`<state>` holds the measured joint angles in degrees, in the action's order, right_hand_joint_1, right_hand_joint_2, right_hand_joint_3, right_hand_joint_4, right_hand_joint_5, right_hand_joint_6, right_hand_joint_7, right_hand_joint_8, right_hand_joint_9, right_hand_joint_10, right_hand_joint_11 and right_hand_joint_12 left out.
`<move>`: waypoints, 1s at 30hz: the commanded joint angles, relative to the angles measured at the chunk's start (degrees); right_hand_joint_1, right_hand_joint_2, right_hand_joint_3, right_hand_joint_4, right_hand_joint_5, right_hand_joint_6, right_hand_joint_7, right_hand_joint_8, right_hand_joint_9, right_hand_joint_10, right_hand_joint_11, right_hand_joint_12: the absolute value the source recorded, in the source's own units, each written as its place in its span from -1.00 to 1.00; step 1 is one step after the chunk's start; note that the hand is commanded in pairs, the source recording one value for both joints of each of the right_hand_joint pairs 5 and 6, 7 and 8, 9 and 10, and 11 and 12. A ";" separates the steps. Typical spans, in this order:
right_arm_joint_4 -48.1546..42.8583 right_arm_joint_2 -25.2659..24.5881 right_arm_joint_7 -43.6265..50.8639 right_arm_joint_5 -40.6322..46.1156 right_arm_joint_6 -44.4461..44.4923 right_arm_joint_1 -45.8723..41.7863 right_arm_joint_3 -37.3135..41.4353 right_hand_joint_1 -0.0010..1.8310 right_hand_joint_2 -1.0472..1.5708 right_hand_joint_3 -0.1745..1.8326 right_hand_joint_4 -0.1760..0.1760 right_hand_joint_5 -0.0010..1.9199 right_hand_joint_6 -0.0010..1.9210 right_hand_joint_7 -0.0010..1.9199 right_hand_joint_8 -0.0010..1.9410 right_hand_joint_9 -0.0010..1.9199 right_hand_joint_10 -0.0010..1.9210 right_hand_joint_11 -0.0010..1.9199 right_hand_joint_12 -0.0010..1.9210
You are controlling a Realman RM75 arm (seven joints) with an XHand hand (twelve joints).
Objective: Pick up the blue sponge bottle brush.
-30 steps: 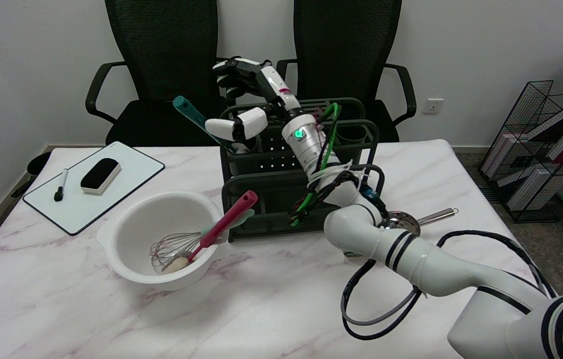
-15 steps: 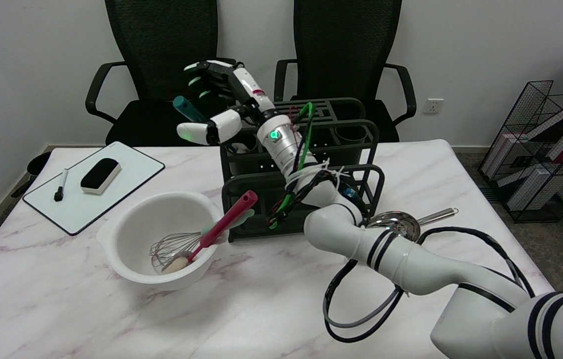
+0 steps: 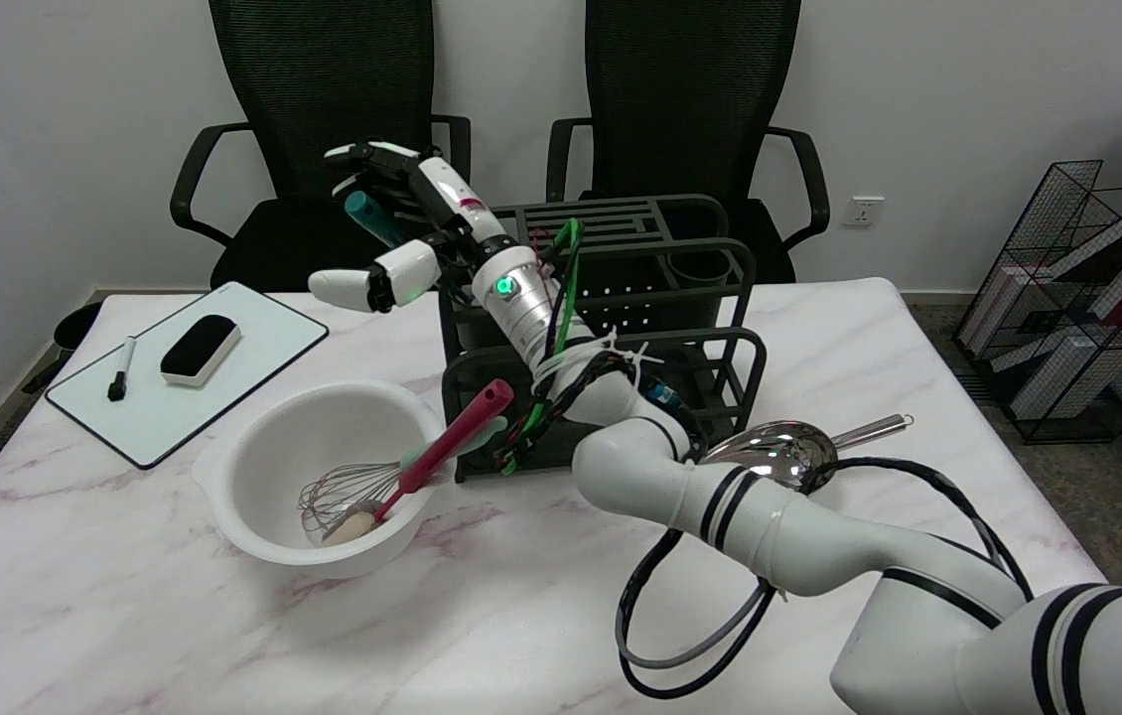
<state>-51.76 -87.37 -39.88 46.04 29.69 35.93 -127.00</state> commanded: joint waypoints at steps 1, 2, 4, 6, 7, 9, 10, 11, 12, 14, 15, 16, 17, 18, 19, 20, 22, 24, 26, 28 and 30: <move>3.00 -2.74 -0.19 -1.32 -0.95 1.08 -0.46 0.16 -0.33 0.18 0.00 -0.50 -0.50 -0.29 -0.29 -0.42 -0.42 -0.29 -0.29; 3.12 -2.75 -0.19 -1.31 -0.95 1.25 -0.46 0.16 -0.33 0.18 0.00 -0.50 -0.50 -0.29 -0.29 -0.42 -0.42 -0.29 -0.29; 4.11 -3.06 -0.19 -1.47 -0.95 1.88 -0.53 0.16 -0.33 0.18 0.00 -0.50 -0.50 -0.29 -0.30 -0.42 -0.42 -0.30 -0.30; 4.76 -3.35 -0.19 -1.47 -0.95 2.14 -0.62 0.16 -0.33 0.18 0.00 -0.50 -0.50 -0.29 -0.29 -0.42 -0.42 -0.30 -0.30; 5.17 -3.60 -0.19 -1.47 -0.95 2.22 -0.62 0.16 -0.33 0.18 0.00 -0.50 -0.50 -0.29 -0.29 -0.42 -0.42 -0.30 -0.30; 5.73 -3.93 -0.26 -1.55 -0.95 2.23 -0.62 0.16 -0.33 0.18 0.00 -0.51 -0.51 -0.29 -0.29 -0.42 -0.42 -0.30 -0.30; 5.91 -4.01 -0.27 -1.55 -0.95 2.23 -0.62 0.16 -0.33 0.18 0.00 -0.52 -0.52 -0.29 -0.29 -0.42 -0.42 -0.31 -0.31; 6.21 -4.10 -0.27 -1.55 -0.95 2.23 -0.62 0.16 -0.33 0.18 0.00 -0.52 -0.52 -0.29 -0.30 -0.42 -0.42 -0.31 -0.31; 6.39 -4.25 -0.27 -1.55 -0.95 2.23 -0.62 0.16 -0.34 0.18 0.00 -0.52 -0.52 -0.29 -0.30 -0.43 -0.43 -0.31 -0.31; 6.78 -4.26 -0.27 -1.55 -0.95 2.31 -0.62 0.16 -0.34 0.19 0.00 -0.53 -0.53 -0.29 -0.30 -0.44 -0.44 -0.32 -0.32; 6.95 -4.26 -0.27 -1.55 -0.95 2.32 -0.55 0.16 -0.34 0.19 0.00 -0.53 -0.53 -0.29 -0.30 -0.44 -0.45 -0.32 -0.32; 6.96 -4.26 -0.27 -1.55 -0.95 2.32 -0.47 0.16 -0.34 0.19 0.00 -0.54 -0.54 -0.29 -0.30 -0.45 -0.45 -0.32 -0.32; 6.96 -4.12 -0.27 -1.55 -0.80 2.32 -0.39 0.15 -0.35 0.19 0.00 -0.55 -0.55 -0.30 -0.30 -0.45 -0.45 -0.32 -0.33; 7.03 -4.04 -0.27 -1.55 -0.65 2.32 -0.24 0.15 -0.35 0.19 0.00 -0.55 -0.55 -0.30 -0.30 -0.45 -0.45 -0.33 -0.33; 7.04 -4.02 -0.27 -1.55 -0.63 2.32 -0.15 0.15 -0.35 0.19 0.00 -0.55 -0.55 -0.30 -0.30 -0.45 -0.45 -0.33 -0.33; 7.11 -3.95 -0.27 -1.41 -0.56 2.32 -0.14 0.15 -0.35 0.19 0.00 -0.55 -0.55 -0.30 -0.30 -0.45 -0.45 -0.33 -0.33; 7.13 -3.86 -0.27 -1.31 -0.47 2.31 -0.06 0.16 -0.35 0.19 0.00 -0.55 -0.55 -0.30 -0.30 -0.45 -0.45 -0.32 -0.32; 7.35 -3.86 -0.27 -1.24 -0.47 2.31 -0.06 0.16 -0.35 0.19 0.00 -0.55 -0.55 -0.29 -0.30 -0.45 -0.45 -0.32 -0.32; 7.59 -3.86 -0.27 -1.15 -0.39 2.46 0.01 0.16 -0.34 0.19 0.00 -0.55 -0.55 -0.29 -0.30 -0.44 -0.44 -0.32 -0.32; 7.92 -3.94 -0.27 -1.15 -0.39 2.70 0.02 0.16 -0.34 0.19 0.00 -0.55 -0.55 -0.29 -0.30 -0.44 -0.44 -0.32 -0.32; 8.45 -4.10 -0.27 -1.15 -0.39 2.86 0.02 0.15 -0.34 0.19 0.00 -0.55 -0.55 -0.29 -0.30 -0.44 -0.44 -0.32 -0.32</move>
<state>-45.66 -90.90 -40.10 44.75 28.98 38.00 -127.25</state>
